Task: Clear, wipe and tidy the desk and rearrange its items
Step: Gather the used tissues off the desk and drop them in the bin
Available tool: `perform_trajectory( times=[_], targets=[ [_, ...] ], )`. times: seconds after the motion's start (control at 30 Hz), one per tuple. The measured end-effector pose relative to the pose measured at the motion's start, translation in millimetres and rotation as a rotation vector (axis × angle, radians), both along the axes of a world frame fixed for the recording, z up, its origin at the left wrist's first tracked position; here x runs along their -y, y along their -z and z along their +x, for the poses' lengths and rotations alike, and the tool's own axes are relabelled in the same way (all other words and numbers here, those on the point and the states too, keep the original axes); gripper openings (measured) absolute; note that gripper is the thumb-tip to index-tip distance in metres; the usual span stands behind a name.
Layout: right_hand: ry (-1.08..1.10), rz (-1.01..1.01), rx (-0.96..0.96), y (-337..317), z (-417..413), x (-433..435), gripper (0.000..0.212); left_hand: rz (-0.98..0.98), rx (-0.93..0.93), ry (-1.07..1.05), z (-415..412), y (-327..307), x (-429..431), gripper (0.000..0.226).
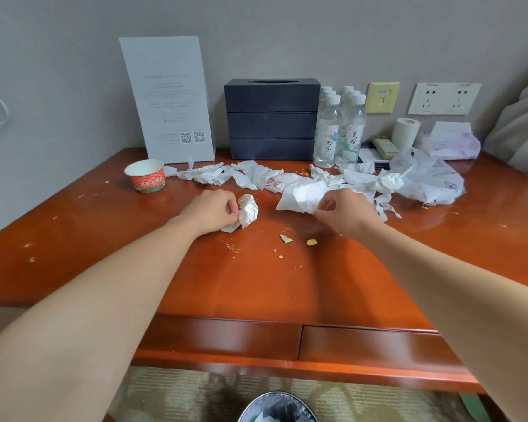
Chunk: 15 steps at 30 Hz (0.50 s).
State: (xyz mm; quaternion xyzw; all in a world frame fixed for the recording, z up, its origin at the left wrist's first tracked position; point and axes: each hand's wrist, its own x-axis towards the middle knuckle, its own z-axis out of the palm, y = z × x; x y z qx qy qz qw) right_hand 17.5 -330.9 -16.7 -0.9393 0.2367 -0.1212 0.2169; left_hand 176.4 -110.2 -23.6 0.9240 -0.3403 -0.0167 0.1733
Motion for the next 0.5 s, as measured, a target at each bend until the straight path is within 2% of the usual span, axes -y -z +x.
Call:
perform_trajectory(
  times=[0.1, 0.23, 0.3, 0.4, 0.5],
  targets=[
    [-0.106, 0.051, -0.04, -4, -10, -6, 0.008, 0.001, -0.051, 0.034, -10, -6, -11, 0.007],
    [-0.18, 0.032, -0.11, 3, -18, -19, 0.032, 0.034, -0.085, 0.073, -23, -11, -17, 0.008],
    [-0.189, 0.013, -0.101, 5, -19, -23, 0.034, 0.054, -0.061, 0.039, -29, -9, -18, 0.019],
    [-0.262, -0.032, -0.106, 4, -20, -29, 0.02, 0.04, -0.028, -0.044, -37, -8, -17, 0.038],
    [-0.34, -0.022, -0.15, 4, -17, -35, 0.036, 0.143, -0.033, 0.064, -42, -10, -18, 0.044]
  ],
)
